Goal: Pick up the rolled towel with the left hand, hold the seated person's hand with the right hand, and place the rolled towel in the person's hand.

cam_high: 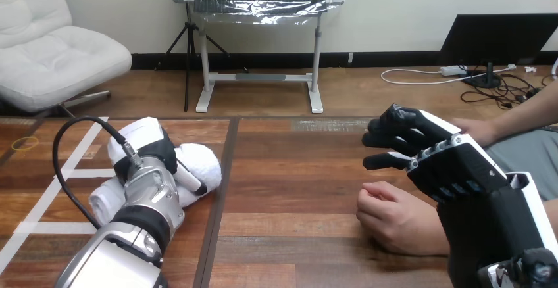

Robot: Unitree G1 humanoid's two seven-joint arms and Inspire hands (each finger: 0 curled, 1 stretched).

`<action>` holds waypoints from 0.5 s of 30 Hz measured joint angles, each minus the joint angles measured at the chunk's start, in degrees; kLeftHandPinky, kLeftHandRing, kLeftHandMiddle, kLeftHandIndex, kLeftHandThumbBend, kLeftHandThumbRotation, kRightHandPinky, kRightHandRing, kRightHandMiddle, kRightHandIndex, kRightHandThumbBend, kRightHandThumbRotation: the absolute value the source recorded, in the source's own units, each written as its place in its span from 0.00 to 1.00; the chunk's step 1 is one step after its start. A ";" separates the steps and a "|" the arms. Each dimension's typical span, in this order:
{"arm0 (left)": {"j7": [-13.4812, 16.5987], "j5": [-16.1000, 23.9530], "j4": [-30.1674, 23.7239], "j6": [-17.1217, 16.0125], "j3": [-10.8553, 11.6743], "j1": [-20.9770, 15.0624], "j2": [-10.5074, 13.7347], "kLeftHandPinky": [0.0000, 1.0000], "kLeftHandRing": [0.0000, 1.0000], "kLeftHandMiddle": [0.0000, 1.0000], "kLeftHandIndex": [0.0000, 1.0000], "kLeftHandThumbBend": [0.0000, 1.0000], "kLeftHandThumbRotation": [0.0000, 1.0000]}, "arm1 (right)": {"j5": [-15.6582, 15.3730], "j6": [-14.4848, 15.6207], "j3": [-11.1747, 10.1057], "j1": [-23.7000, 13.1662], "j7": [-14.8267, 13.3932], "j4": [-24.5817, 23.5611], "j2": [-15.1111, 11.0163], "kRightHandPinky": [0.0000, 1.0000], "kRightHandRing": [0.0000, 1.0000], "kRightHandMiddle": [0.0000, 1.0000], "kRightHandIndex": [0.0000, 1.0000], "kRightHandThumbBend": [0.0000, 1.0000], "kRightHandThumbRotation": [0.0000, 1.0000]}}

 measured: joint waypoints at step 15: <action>0.45 -0.09 0.07 -1.96 0.00 0.19 0.00 0.16 0.24 0.33 0.59 0.70 0.00 | 0.03 0.12 -0.02 0.00 0.00 -0.01 -0.07 0.65 0.76 0.79 0.80 0.99 1.00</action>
